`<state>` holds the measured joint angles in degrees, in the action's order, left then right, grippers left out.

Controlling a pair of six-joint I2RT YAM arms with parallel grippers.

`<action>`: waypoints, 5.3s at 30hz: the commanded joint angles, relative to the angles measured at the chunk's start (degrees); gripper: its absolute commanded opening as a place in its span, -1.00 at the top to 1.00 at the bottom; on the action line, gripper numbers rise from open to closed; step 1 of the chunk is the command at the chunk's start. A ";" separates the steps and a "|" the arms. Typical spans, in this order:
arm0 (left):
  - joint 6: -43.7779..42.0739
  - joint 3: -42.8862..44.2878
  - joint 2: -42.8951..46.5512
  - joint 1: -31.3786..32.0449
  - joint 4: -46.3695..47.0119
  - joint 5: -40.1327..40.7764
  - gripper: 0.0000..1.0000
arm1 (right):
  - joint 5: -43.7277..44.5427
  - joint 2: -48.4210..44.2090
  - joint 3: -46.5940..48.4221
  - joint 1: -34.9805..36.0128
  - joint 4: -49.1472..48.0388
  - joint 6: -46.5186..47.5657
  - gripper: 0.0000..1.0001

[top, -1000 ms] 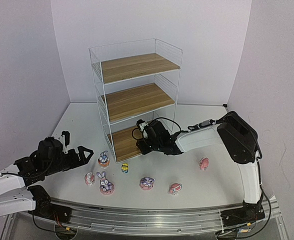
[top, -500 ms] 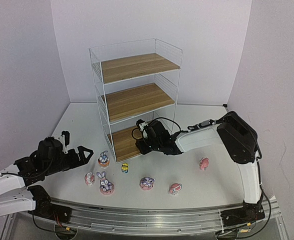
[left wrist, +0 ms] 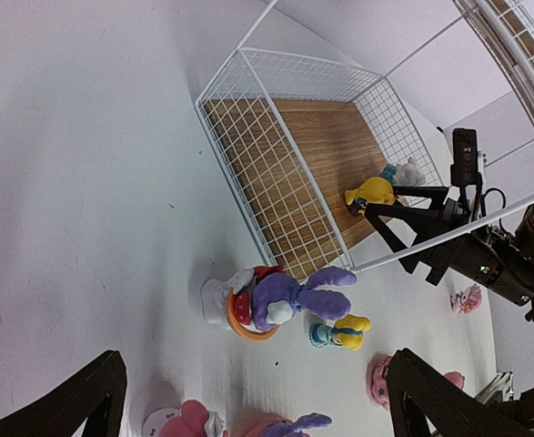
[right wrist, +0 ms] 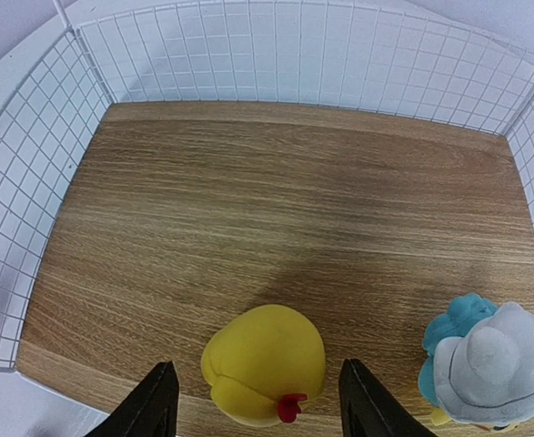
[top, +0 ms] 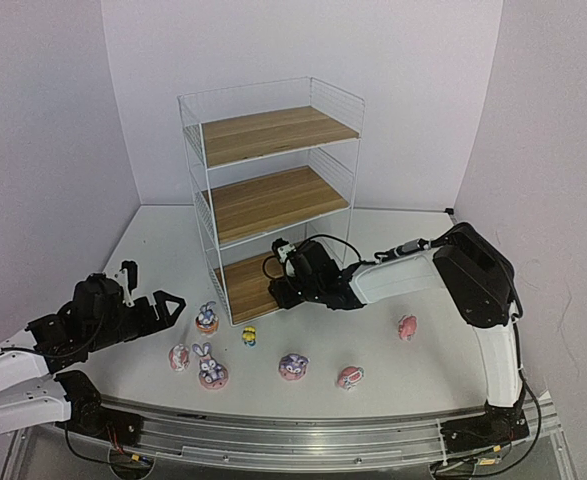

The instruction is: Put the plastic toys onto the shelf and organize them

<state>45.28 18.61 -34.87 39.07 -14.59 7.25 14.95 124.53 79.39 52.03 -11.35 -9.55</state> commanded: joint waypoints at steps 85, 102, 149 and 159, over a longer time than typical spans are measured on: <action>6.42 7.60 3.04 0.04 -19.89 -1.74 -0.99 | 21.85 6.58 16.24 21.84 26.55 -44.54 0.17; 5.96 7.02 3.64 0.02 -18.73 -1.91 -0.99 | 18.91 2.85 15.65 21.88 24.32 -24.58 0.68; 6.27 7.50 1.34 0.04 -13.79 -2.84 -0.99 | 8.94 2.84 10.70 10.81 0.62 -3.62 0.70; 6.67 7.32 2.00 0.04 -14.26 -2.70 -0.99 | 9.00 4.72 12.42 10.73 -0.07 -2.25 0.69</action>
<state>51.12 25.58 -33.63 39.07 -29.95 4.60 23.99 128.01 88.59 63.02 -9.06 -12.87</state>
